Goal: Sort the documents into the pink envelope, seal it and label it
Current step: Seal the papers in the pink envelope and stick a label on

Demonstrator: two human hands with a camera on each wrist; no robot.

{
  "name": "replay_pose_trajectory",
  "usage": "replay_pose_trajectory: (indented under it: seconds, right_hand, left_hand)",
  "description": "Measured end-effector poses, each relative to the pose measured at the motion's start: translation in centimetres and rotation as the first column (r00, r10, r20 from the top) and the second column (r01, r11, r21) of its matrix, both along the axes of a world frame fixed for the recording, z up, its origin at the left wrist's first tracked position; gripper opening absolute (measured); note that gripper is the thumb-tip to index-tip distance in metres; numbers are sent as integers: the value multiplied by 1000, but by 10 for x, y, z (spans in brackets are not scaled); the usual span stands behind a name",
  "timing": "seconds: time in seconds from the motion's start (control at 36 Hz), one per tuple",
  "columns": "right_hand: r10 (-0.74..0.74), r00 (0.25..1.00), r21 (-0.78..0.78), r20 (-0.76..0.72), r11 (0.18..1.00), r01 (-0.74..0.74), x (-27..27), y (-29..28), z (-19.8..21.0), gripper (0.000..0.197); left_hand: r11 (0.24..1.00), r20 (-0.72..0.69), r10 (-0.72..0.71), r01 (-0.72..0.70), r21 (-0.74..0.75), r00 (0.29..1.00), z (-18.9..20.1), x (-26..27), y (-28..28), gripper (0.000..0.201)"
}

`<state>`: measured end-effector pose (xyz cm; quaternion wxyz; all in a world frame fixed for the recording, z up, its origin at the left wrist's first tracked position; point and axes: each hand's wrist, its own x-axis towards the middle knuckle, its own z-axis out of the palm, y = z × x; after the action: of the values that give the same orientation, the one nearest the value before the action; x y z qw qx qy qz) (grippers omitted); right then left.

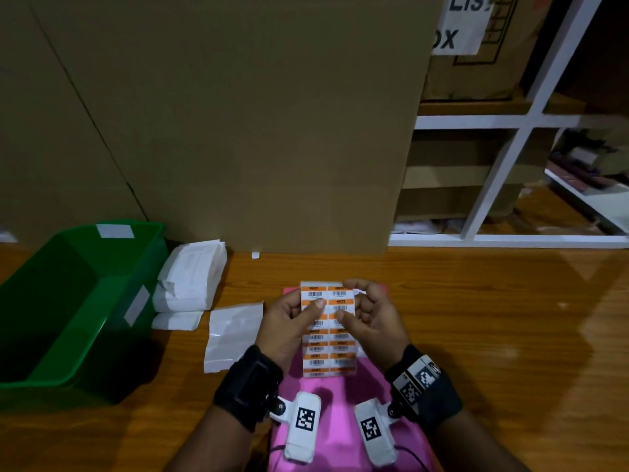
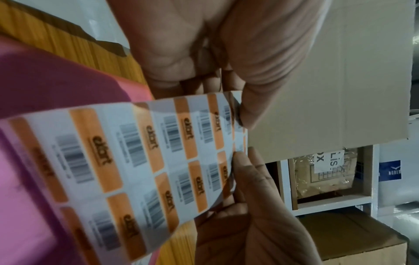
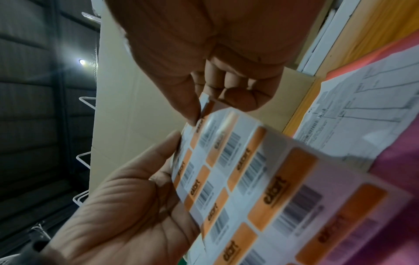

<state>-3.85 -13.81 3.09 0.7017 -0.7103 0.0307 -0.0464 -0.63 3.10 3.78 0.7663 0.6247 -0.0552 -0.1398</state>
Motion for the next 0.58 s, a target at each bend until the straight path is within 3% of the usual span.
replay_pose_trajectory:
  seconds: [0.19,0.31,0.44,0.58]
  right_hand:
    - [39,999,-29,27,999,-38,-4,2,0,45]
    - [-27,998,-66,59,997,31,-4,2,-2,38]
    - [-116,986,-221,117,965,140,-1,-3,-3,31]
    - [-78,978,-485,194,859,165,0,-8,5,32]
  left_hand:
    - [1000,-24,15,-15,-3,1000,0,-4,-3,17]
    - [999,-11,5,-4,38,1000,2,-5,-2,18]
    - [998,-5,-15,16,67,1000,4,-7,-2,17]
    - [998,-42,-4,6,55,999,5,-8,-3,28]
